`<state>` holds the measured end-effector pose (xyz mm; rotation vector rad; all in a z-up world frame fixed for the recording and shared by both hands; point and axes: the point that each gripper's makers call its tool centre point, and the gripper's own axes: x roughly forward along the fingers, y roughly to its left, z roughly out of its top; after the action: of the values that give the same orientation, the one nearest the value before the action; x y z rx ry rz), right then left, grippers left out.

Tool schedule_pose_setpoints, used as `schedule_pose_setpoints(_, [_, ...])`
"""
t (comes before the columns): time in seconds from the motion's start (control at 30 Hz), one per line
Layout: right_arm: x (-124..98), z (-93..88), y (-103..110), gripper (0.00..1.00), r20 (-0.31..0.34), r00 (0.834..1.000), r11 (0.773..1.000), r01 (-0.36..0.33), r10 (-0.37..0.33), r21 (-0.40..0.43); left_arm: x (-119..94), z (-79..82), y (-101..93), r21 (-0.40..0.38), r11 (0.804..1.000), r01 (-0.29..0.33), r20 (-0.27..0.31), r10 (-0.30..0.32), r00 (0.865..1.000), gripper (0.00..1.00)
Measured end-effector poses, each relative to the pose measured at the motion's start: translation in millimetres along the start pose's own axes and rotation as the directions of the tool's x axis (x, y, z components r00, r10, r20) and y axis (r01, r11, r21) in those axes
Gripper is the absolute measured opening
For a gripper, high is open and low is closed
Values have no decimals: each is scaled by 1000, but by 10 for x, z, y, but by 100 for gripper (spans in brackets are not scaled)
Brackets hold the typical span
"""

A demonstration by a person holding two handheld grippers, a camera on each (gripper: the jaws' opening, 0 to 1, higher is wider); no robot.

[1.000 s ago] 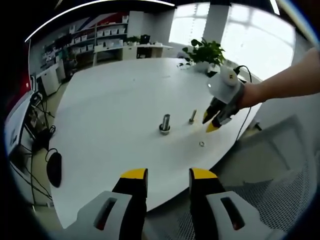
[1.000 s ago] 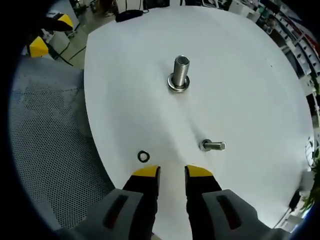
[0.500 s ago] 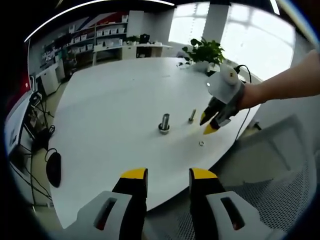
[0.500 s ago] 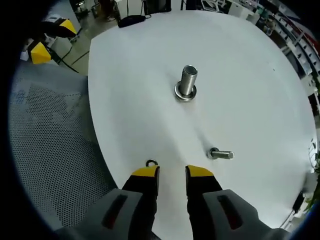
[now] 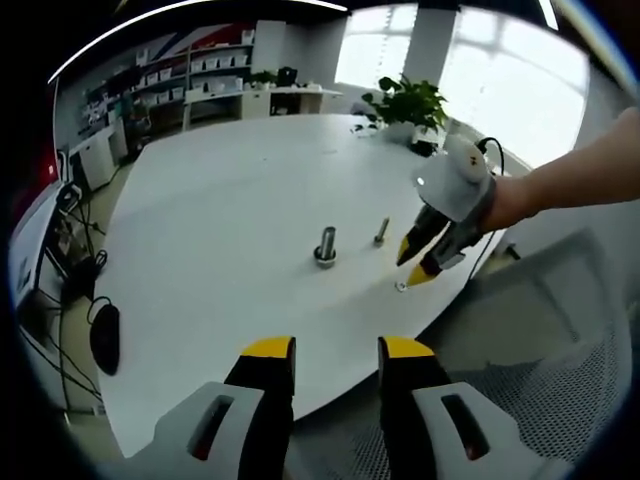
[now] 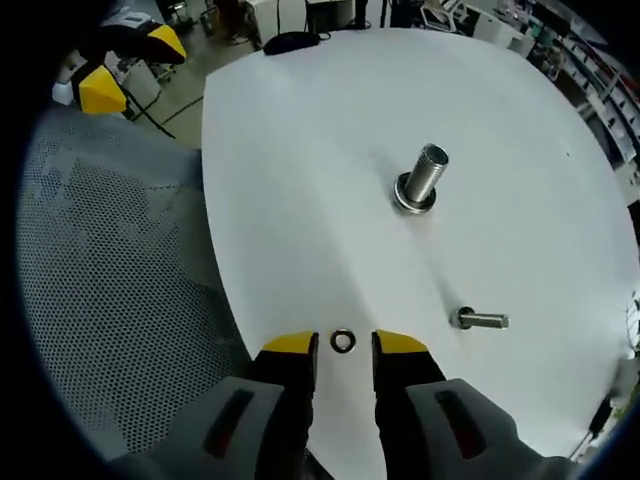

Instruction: Place the washer onto the threaded stud by aligning its center hole with the stud, sliding it down to the base, and recovering from edge contact or off-axis alignment until the washer reaches the visible bottom stop.

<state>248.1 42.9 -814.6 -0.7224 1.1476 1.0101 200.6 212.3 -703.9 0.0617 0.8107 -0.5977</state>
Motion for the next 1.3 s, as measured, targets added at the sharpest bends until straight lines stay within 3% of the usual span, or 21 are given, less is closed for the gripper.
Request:
schedule_pose_setpoints(0.2, [82,-138,95,24,-41,999,1000,-10,9,-23,-12,22,10,-7,1000,-4,13,4,1000,31])
schedule_pose_setpoints(0.53, [237,-263,80,24,-85,996,999,-10,7,-39,-21,16,22,-14,1000,-11,15,11,1000,31])
schedule_pose_setpoints(0.63, [207,-212,54,21,-50,998,999,29,-30,-23,-23,15,29,-16,1000,-15,15,15,1000,31])
schedule_pose_setpoints(0.8, [214,-202,27,21,-40,999,998,4,-7,-63,-13,9,29,-11,1000,-15,6,15,1000,31])
schedule_pose_setpoints(0.9, [207,-176,11,21,-40,999,1000,-22,22,1,-13,9,33,-10,1000,-18,6,18,1000,31])
schedule_pose_setpoints(0.97, [220,-160,41,22,-31,999,1000,-24,24,-17,-15,2,35,-13,1000,-19,4,19,1000,31])
schedule_pose_setpoints(1.07, [235,-141,76,22,-24,1000,978,-1,-4,-209,-13,-5,35,-15,1000,-18,2,19,1000,31])
schedule_pose_setpoints(1.2, [242,-146,32,20,-7,1000,989,-15,15,-148,-8,-17,45,-10,1000,-24,-6,24,1000,31])
schedule_pose_setpoints(1.3, [234,-141,49,19,-26,999,983,-25,20,-183,-11,-8,49,-12,1000,-26,-2,26,1000,31])
